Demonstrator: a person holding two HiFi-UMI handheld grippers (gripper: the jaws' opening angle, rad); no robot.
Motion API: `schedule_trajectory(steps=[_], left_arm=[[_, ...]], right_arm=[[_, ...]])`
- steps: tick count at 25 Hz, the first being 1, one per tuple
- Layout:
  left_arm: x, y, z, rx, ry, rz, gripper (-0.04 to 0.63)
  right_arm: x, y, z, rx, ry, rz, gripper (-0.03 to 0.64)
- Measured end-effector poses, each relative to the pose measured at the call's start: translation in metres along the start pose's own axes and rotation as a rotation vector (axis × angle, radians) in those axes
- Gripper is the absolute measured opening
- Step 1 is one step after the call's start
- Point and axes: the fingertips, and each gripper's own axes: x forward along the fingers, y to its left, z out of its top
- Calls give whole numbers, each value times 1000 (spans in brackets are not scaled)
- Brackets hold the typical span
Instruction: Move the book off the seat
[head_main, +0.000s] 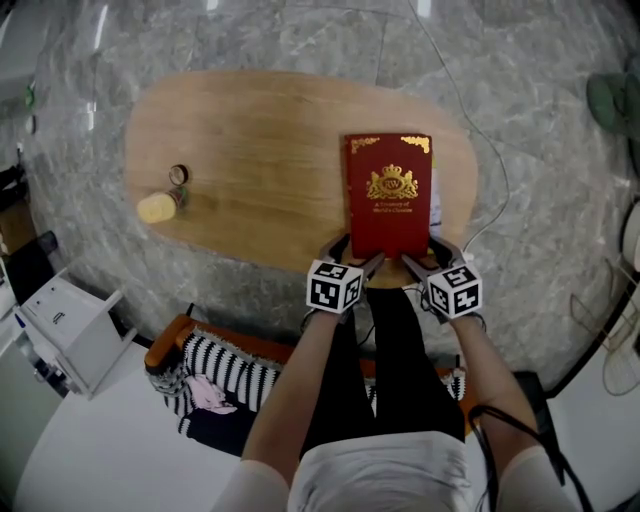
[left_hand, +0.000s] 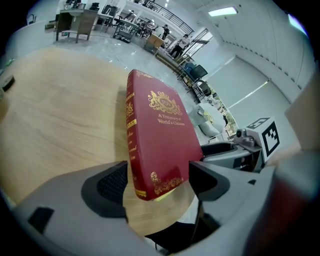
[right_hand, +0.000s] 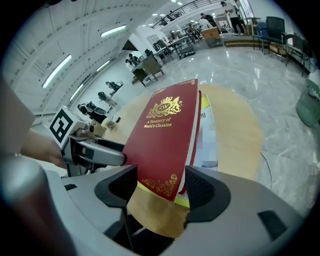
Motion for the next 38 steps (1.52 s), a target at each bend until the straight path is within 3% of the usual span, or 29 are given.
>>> schedule_trajectory(steps=[6, 10, 13, 17, 20, 28, 38], left_arm=[[-44, -14, 9, 23, -33, 29, 367], [-84, -41, 15, 68, -50, 15, 357], [-118, -64, 20, 84, -79, 12, 311], [-164, -96, 32, 101, -141, -8, 235], [-197, -115, 38, 119, -188, -15, 186], [-284, -155, 23, 225, -263, -36, 101], [-366, -176, -33, 305, -353, -74, 46]], right_arm=[[-35, 2, 8, -27, -11, -24, 306], [-74, 25, 24, -65, -42, -9, 231], [-108, 49, 40, -88, -89, 1, 198], [-154, 83, 64, -114, -169, 9, 98], [-185, 110, 75, -121, -228, 26, 71], [-250, 176, 75, -167, -312, 14, 61], [-304, 254, 43, -214, -394, -25, 58]])
